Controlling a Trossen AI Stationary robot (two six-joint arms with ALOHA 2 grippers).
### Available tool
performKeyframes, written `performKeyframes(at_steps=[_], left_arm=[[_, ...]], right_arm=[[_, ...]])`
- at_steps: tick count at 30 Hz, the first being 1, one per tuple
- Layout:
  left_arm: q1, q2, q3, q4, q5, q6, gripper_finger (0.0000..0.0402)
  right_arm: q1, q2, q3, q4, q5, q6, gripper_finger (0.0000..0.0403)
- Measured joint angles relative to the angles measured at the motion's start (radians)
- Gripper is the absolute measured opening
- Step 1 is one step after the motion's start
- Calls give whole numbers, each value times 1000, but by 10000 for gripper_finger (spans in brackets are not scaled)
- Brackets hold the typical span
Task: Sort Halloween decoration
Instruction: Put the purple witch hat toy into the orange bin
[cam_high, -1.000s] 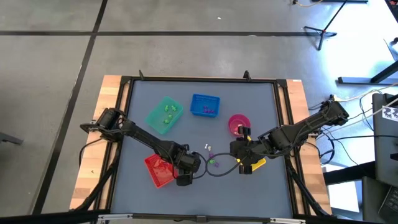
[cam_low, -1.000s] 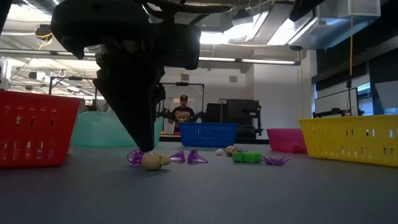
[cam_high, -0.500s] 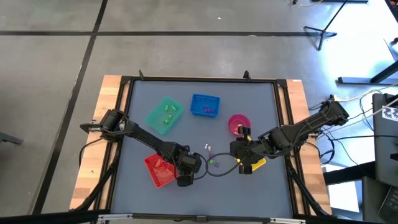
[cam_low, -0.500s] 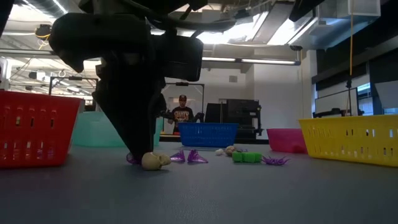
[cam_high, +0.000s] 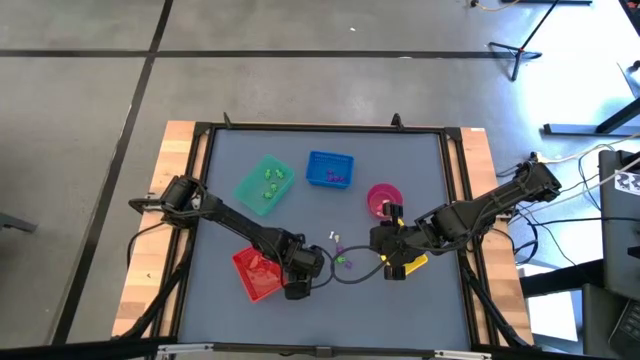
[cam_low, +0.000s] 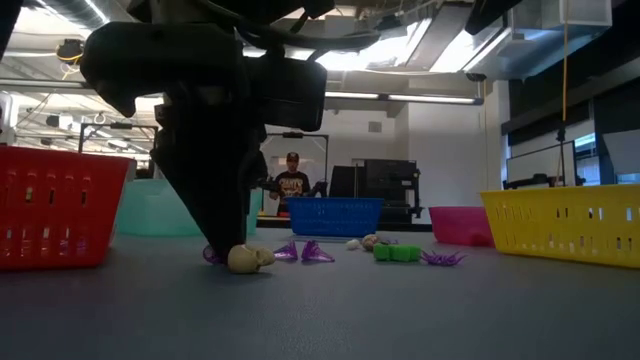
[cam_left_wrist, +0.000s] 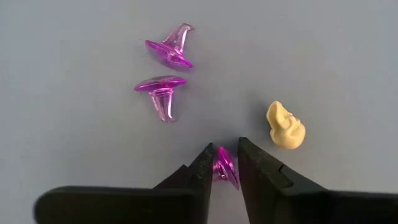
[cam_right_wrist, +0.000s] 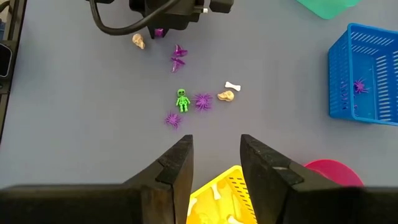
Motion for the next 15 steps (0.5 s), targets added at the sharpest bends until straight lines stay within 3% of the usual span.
performKeyframes(at_steps=[7,15], left_arm=[[-1,2,0,6,12,0,4],[-2,2,-1,6,12,0,1]], right_arm=[[0,0,0,0,0,0,131],[0,0,0,0,0,0,131]])
